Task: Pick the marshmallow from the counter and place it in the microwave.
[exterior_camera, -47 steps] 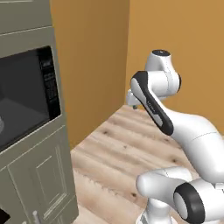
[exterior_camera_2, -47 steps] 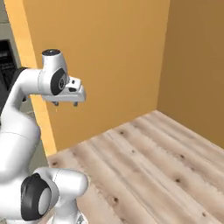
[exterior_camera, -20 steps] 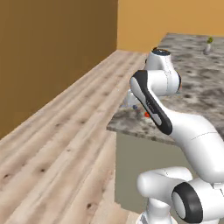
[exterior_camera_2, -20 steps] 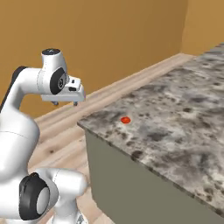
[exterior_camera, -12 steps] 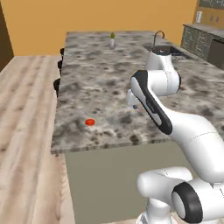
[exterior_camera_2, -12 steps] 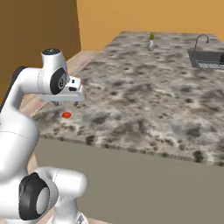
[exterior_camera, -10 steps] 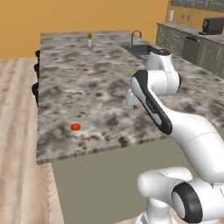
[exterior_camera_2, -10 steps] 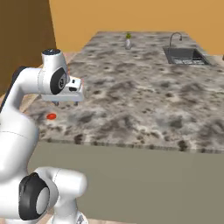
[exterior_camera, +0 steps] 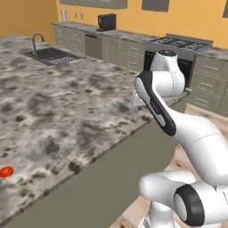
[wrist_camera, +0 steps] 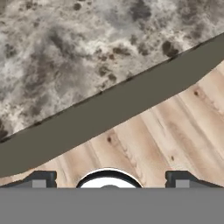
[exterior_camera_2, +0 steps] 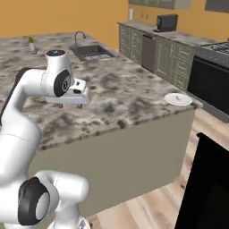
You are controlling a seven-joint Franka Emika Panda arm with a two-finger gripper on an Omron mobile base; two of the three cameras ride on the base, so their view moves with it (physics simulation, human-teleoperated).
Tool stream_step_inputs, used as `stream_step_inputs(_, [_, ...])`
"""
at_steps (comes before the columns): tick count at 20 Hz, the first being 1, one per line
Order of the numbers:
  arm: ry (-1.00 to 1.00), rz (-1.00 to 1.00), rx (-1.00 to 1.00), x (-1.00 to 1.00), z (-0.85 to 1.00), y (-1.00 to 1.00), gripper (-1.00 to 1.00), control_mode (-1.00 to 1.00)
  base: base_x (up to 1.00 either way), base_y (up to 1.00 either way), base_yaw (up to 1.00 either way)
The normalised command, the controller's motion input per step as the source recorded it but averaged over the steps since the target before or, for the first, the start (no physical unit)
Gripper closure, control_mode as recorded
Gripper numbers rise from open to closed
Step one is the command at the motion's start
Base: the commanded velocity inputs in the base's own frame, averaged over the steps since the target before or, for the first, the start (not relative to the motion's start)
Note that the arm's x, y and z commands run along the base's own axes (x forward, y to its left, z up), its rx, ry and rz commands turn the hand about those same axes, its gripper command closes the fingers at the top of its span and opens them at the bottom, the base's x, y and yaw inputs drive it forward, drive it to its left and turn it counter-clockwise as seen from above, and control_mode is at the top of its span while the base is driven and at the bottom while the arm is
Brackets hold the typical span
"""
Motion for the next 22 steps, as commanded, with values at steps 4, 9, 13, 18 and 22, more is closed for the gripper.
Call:
stream_step_inputs(4, [0.00, 0.00, 0.00, 0.00, 0.00, 0.00, -1.00, 1.00, 0.63, -0.33, -0.53])
stream_step_inputs(9, [0.00, 0.00, 0.00, 0.00, 0.00, 0.00, -1.00, 1.00, 0.96, -0.04, -0.27])
stream_step_inputs(13, [0.00, 0.00, 0.00, 0.00, 0.00, 0.00, -1.00, 1.00, 1.00, -0.09, -0.12])
stream_step_inputs(18, [0.00, 0.00, 0.00, 0.00, 0.00, 0.00, -1.00, 1.00, 0.89, -0.19, -0.04])
stream_step_inputs(22, [0.00, 0.00, 0.00, 0.00, 0.00, 0.00, -1.00, 1.00, 0.85, -0.42, -0.01])
